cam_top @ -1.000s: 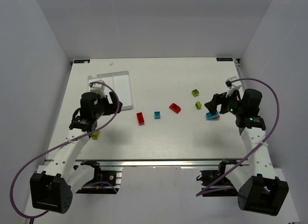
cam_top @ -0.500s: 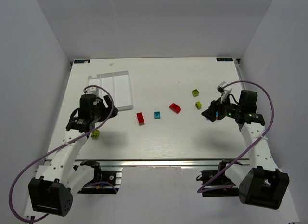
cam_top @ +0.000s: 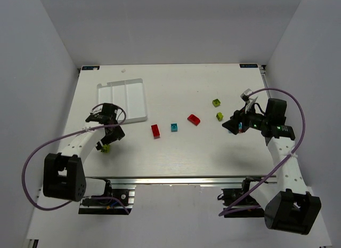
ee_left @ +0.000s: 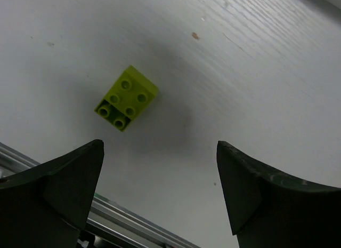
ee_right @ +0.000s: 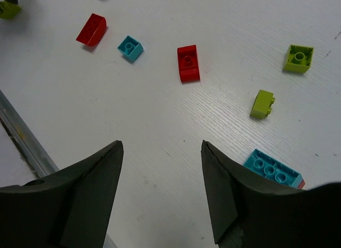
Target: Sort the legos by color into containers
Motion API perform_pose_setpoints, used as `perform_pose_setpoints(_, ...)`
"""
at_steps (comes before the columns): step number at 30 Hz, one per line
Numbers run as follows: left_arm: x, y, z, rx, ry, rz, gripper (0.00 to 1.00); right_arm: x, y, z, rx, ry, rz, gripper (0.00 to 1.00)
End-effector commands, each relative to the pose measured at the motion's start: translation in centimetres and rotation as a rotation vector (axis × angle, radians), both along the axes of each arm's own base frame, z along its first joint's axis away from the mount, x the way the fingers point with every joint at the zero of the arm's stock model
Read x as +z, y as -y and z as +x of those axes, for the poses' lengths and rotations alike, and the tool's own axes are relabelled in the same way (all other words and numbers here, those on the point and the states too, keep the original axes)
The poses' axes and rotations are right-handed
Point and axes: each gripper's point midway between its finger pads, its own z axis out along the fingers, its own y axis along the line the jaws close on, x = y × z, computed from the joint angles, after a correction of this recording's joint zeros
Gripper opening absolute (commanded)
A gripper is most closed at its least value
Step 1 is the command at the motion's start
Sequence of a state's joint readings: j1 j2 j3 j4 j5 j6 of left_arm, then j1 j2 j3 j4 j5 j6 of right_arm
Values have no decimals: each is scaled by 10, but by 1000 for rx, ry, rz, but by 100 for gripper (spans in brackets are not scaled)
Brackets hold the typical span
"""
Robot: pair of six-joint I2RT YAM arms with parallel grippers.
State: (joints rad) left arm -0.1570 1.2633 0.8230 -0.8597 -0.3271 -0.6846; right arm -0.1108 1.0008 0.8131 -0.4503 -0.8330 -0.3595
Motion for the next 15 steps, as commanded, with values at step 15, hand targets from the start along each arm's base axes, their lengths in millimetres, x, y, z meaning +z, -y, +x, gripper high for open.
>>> perform_pose_setpoints(15, -38, -31, 26, -76, -123, 74, 95, 29, -5, -3, 21, 102, 6, 67)
